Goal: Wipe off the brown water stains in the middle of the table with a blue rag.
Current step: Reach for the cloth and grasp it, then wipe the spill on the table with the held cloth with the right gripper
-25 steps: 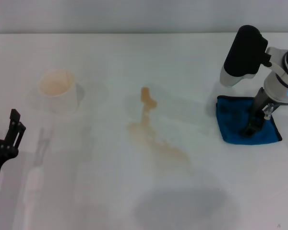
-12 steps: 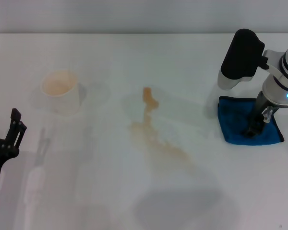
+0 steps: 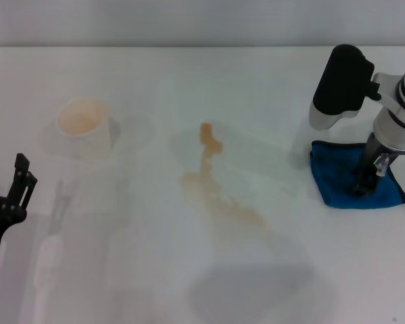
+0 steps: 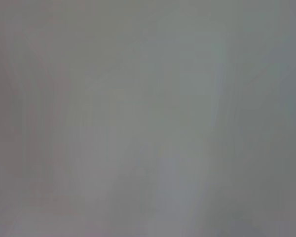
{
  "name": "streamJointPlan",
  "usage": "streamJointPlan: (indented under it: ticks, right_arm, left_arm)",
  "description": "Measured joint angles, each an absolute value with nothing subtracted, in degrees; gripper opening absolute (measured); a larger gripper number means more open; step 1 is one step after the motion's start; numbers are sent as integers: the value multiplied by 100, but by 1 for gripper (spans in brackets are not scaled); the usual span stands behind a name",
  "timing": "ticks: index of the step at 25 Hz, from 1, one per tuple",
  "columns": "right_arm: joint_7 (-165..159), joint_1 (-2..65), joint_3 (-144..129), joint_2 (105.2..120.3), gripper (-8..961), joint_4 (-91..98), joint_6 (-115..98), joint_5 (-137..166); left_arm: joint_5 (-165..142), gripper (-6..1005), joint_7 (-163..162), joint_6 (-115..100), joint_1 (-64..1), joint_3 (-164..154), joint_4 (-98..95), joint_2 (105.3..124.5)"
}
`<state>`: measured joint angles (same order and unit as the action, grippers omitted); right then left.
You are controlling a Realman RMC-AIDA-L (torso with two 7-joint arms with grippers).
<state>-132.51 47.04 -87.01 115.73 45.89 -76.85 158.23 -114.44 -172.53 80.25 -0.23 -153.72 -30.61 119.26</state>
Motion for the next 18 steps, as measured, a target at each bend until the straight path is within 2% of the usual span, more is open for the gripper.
streamJointPlan:
  ticks: [7,18]
  right_arm:
    - [-13246,4699,-8706,11582,389,4624,-7733,15811]
    - [-13245,4721,-8665,11597,193,4789,-7788,15724]
  left_arm:
    - [-11445,861,-17253,8025,-6,-15382,-3070,11926]
    - [-11452,862,-17253,8034,-18,-15380,-3086,11927]
